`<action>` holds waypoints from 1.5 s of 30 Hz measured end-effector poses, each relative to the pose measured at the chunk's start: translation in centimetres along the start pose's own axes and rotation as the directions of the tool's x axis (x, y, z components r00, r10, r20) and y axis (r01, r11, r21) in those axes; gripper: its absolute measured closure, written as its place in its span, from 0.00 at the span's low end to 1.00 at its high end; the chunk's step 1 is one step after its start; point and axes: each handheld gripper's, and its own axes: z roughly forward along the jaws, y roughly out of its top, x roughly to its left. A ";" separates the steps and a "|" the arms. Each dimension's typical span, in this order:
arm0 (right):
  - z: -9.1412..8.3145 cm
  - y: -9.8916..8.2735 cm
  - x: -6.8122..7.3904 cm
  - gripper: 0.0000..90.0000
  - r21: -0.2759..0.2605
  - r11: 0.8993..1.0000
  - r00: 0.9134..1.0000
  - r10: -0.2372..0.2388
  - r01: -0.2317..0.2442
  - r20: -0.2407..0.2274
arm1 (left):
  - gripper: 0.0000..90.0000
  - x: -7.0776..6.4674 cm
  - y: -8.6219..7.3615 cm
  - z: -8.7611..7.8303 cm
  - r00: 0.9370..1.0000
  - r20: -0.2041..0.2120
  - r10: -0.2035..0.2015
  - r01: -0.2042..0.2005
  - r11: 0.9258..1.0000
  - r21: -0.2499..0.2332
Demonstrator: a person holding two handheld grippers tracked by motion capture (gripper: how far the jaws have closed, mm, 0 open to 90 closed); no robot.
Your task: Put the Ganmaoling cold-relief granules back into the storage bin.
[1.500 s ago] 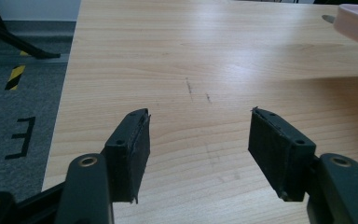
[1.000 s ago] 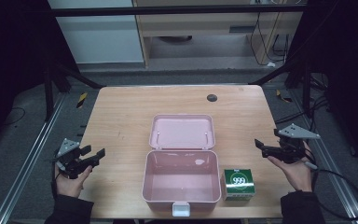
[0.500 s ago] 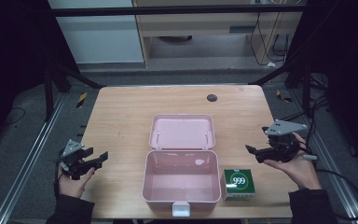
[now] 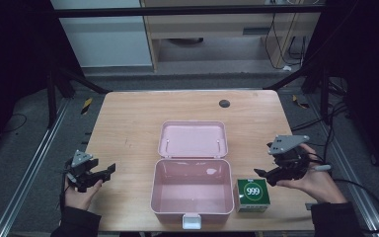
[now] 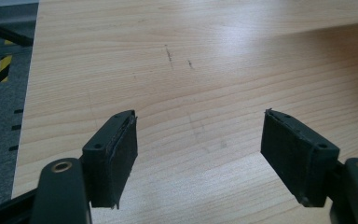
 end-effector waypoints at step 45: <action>4.1 -1.3 3.5 0.04 0.200 0.947 0.940 -0.191 0.253 -0.284 | 0.30 -0.3 -0.7 0.7 0.999 -0.009 0.050 -0.049 0.998 0.041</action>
